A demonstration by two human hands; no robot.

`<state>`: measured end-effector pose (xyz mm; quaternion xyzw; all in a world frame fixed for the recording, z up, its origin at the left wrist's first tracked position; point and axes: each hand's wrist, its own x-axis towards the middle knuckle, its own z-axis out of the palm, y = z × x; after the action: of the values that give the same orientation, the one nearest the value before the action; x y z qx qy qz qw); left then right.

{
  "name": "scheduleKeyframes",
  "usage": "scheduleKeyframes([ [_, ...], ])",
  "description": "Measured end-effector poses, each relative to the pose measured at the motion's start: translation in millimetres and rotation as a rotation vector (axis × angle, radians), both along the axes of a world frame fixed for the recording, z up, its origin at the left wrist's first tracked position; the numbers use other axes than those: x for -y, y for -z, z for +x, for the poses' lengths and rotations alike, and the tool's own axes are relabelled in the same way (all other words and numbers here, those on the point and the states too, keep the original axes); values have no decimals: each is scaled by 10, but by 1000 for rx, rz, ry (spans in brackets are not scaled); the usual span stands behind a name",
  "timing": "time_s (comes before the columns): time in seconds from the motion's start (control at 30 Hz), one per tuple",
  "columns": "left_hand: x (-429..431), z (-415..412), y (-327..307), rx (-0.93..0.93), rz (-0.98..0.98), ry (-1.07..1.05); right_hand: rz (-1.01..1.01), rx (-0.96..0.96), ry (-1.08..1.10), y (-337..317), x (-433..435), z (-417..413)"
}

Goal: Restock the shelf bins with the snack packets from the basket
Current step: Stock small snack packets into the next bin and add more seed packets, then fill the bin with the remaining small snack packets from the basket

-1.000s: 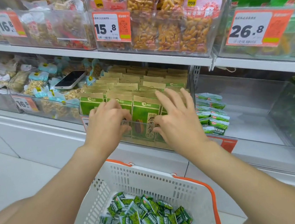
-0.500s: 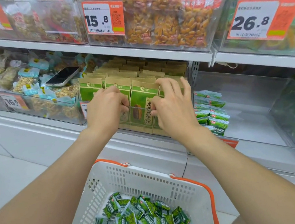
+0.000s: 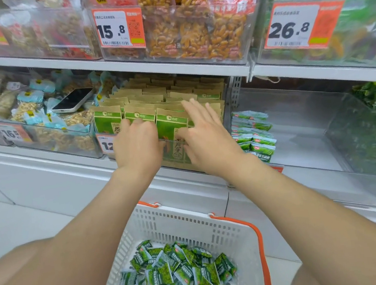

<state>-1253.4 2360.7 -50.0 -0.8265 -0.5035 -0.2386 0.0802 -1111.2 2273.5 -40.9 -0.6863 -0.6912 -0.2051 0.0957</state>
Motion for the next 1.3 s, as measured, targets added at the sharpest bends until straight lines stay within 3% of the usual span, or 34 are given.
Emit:
scheduleKeyframes([
  [0.17,471,113,-53,-100,-58,179,-43,-107,43,-296,551,-133],
  [0.37,1042,12,55,-206,-163,351,-276,-172,81,-156,1130,-120],
  [0.7,1455,-101,434,-686,-472,485,-1035,-20,151,512,1572,-107],
  [1.0,1710,356,749,-958,-643,638,-1172,88,143,945,1688,-169],
  [1.2,1545,625,1206,-982,-647,665,-1113,-26,302,1306,1657,289],
  [1.3,1396,720,1414,-1022,-630,666,-1088,-186,369,1682,1607,523],
])
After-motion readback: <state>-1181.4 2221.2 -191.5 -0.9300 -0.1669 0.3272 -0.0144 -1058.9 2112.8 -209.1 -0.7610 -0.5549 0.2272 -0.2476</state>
